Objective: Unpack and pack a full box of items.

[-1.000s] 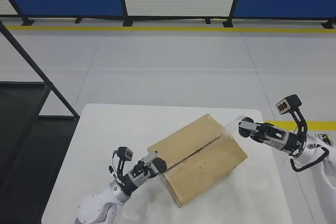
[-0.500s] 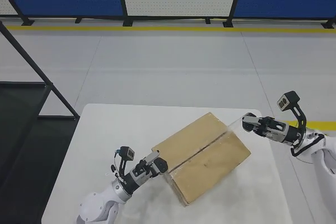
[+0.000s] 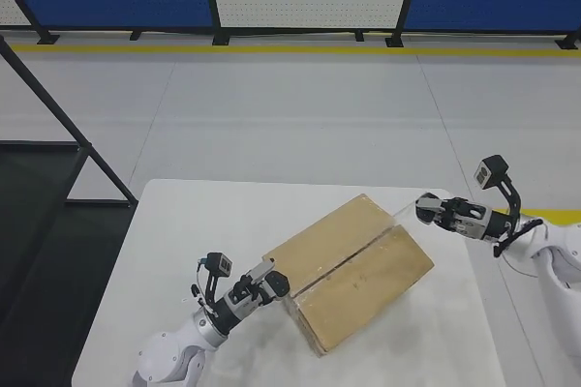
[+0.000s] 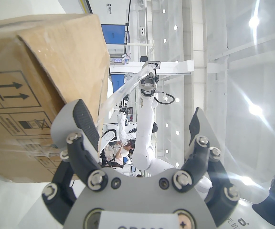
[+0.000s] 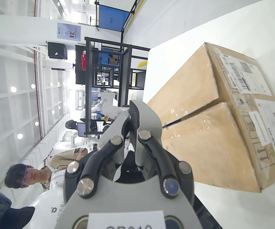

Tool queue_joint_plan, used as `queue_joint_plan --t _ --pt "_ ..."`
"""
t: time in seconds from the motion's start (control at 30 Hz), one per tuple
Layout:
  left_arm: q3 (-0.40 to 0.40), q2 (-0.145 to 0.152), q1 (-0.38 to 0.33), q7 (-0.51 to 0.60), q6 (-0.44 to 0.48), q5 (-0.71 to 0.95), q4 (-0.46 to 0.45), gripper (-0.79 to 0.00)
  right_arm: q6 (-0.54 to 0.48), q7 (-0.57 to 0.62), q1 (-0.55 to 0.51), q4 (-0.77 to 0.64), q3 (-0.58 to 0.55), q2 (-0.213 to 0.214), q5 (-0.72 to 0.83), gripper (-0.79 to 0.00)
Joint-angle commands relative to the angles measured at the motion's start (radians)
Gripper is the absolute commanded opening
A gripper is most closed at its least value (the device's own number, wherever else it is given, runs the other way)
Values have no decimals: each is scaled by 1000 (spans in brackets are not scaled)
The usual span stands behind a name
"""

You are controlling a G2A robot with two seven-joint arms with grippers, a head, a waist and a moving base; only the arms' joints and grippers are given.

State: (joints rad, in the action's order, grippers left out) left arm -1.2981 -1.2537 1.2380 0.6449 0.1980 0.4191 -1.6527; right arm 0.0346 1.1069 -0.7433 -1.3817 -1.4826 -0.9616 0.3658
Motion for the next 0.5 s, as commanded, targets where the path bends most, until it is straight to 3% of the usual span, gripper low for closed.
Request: queue_joint_plan --t 0.0,0.17,0.47 --pt "0 0 -2 -3 0 1 1 0 -25 -7 -6 -15 -10 1 20 -785" --pt "-7 0 -14 -17 5 4 5 0 -89 15 -50 -104 -42 5 89 -785" --pt "-41 6 -16 -24 3 3 6 0 -114 70 -112 -248 -55 15 122 -785"
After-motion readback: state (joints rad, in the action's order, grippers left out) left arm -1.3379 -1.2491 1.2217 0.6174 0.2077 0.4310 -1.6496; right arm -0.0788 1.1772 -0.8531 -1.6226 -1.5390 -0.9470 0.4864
